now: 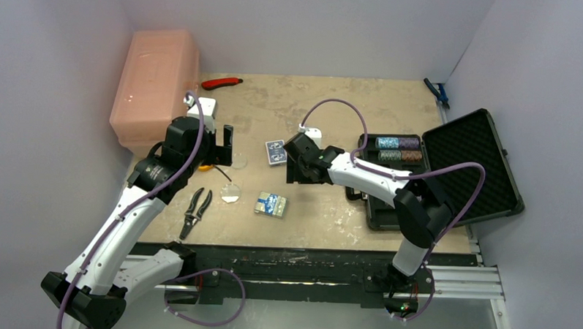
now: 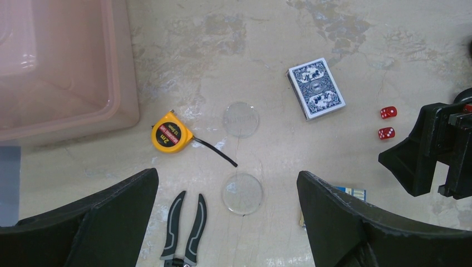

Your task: Pack up texas hold em set

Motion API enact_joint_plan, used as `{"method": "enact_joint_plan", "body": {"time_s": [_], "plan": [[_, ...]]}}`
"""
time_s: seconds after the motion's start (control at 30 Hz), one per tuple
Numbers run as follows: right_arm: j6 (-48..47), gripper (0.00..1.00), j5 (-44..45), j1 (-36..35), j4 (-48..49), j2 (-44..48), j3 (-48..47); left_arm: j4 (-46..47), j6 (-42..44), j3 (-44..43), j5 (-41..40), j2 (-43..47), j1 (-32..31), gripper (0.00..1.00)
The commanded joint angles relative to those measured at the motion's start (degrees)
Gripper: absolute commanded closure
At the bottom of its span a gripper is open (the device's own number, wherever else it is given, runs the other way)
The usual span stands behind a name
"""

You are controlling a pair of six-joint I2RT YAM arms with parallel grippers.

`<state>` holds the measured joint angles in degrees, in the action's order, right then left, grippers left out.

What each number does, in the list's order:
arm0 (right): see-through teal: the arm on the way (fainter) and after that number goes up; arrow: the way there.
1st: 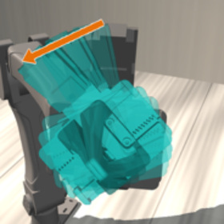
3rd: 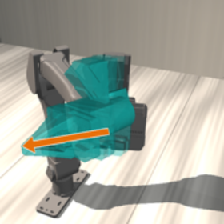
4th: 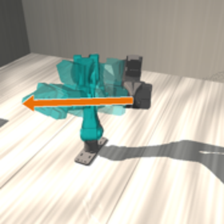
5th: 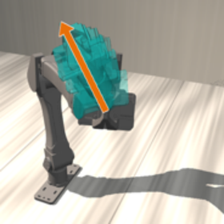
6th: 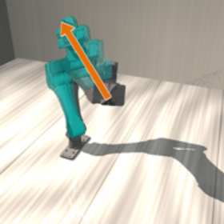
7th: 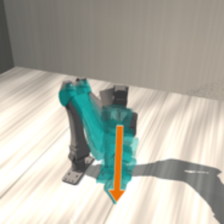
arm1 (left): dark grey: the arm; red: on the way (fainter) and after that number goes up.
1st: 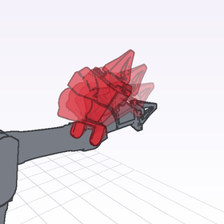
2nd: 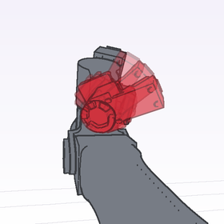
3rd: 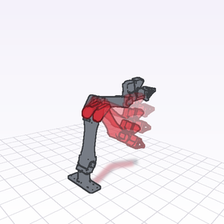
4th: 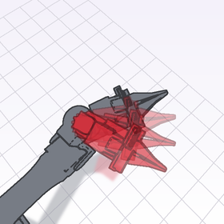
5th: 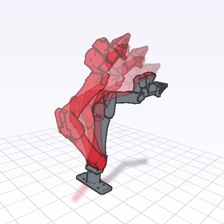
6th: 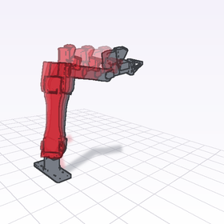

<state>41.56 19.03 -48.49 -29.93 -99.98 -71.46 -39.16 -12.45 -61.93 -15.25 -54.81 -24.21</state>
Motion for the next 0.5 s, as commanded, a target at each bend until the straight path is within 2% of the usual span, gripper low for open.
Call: {"method": "enact_joint_plan", "body": {"time_s": [0.0,0.47], "plan": [[-0.05,0.34,2.27,-0.38,-0.21,-0.35,-2.53,0.19,-0.12,-1.64,-0.66,0.14,-0.40,0.05],[0.92,0.43,6.84,-0.55,-1.86,-3.70,-4.25,0.11,-0.04,-1.61,-0.84,0.31,-0.49,0.05]]}}
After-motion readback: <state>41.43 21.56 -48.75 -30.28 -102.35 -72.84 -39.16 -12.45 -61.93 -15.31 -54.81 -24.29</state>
